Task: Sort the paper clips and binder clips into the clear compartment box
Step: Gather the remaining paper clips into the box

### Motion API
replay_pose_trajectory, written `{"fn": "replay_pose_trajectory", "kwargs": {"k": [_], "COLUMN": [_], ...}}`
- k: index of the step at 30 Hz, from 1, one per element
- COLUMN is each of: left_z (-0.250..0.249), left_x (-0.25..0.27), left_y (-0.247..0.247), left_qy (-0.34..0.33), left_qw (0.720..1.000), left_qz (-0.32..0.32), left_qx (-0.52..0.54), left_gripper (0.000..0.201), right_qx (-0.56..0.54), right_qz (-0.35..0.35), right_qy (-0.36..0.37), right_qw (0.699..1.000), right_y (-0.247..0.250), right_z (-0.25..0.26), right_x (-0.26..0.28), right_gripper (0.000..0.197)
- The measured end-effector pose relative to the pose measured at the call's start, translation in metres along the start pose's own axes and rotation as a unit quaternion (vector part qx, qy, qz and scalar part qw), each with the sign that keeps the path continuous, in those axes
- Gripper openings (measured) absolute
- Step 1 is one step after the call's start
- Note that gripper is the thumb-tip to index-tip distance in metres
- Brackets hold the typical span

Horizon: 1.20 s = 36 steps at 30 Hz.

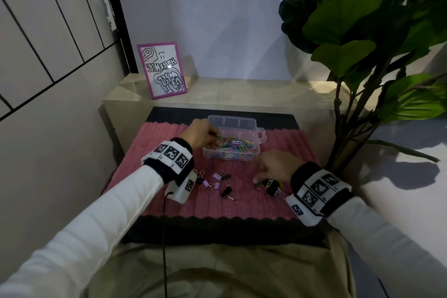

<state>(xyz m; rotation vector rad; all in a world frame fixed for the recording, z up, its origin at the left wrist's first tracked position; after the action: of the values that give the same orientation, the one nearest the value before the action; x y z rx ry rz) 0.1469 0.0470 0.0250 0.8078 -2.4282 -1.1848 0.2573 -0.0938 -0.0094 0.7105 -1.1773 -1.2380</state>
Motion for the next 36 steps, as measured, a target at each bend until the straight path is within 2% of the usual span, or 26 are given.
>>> {"fn": "replay_pose_trajectory", "kwargs": {"k": [2,4,9,14,16,18,22,24,27,31,33,36], "left_z": [-0.006,-0.01,-0.01,-0.007,-0.007,-0.006,-0.013,-0.013,-0.015,-0.036,-0.052,-0.067], "left_x": [-0.009,-0.015,-0.023,-0.025,-0.024,-0.022,-0.005,0.007,0.022,0.041,0.045,0.042], "left_y": [0.0,0.002,0.006,0.007,0.004,0.005,0.016,0.017,0.005,-0.049,-0.076,-0.103], "left_qy": [-0.005,-0.001,0.008,-0.002,-0.014,-0.021,-0.055,-0.063,-0.063,-0.089,-0.105,-0.097], "left_qw": [1.0,0.999,0.996,0.994,0.989,0.988,0.992,0.994,0.997,0.991,0.984,0.981], "left_qz": [-0.006,-0.014,-0.017,0.005,0.034,0.032,-0.067,-0.076,-0.038,0.1,0.143,0.155], "left_qx": [-0.027,-0.051,-0.085,-0.106,-0.14,-0.15,-0.09,-0.039,-0.018,-0.004,-0.023,-0.069], "left_gripper": [0.015,0.017,0.02,0.024,0.03,0.036,0.031,0.028,0.02,0.014,0.015,0.025], "right_qx": [0.067,0.086,0.0,-0.108,-0.174,-0.254,-0.379,-0.451,-0.488,-0.498,-0.489,-0.436], "right_qz": [0.032,0.033,-0.011,-0.06,-0.095,-0.123,-0.178,-0.174,-0.172,-0.175,-0.185,-0.218], "right_qy": [-0.011,-0.004,0.015,0.052,0.053,0.046,0.032,0.021,0.017,0.015,0.018,0.032], "right_qw": [0.997,0.996,1.0,0.991,0.979,0.958,0.907,0.875,0.856,0.849,0.852,0.873], "right_y": [-0.011,-0.015,-0.011,-0.002,0.003,0.008,0.022,0.022,0.023,0.027,0.033,0.046], "right_z": [0.003,0.006,0.007,-0.002,-0.01,-0.02,-0.036,-0.043,-0.047,-0.045,-0.04,-0.034], "right_x": [-0.004,-0.009,-0.01,-0.003,-0.002,-0.001,0.007,0.009,0.009,0.006,0.005,0.006], "right_gripper": [0.046,0.047,0.012,0.007,0.005,0.011,0.011,0.012,0.011,0.011,0.011,0.017]}}
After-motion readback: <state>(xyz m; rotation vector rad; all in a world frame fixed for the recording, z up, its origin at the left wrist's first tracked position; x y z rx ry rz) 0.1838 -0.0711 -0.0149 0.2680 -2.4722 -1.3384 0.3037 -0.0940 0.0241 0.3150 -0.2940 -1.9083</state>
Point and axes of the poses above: each hand's wrist, its own x-axis away from the middle knuckle, its own y-axis out of the back of the hand, z = x × y, the point moved 7 cm from there along -x, towards the middle knuckle, and after that the axes turned 6 degrees about -x, right-handed, at the moved point
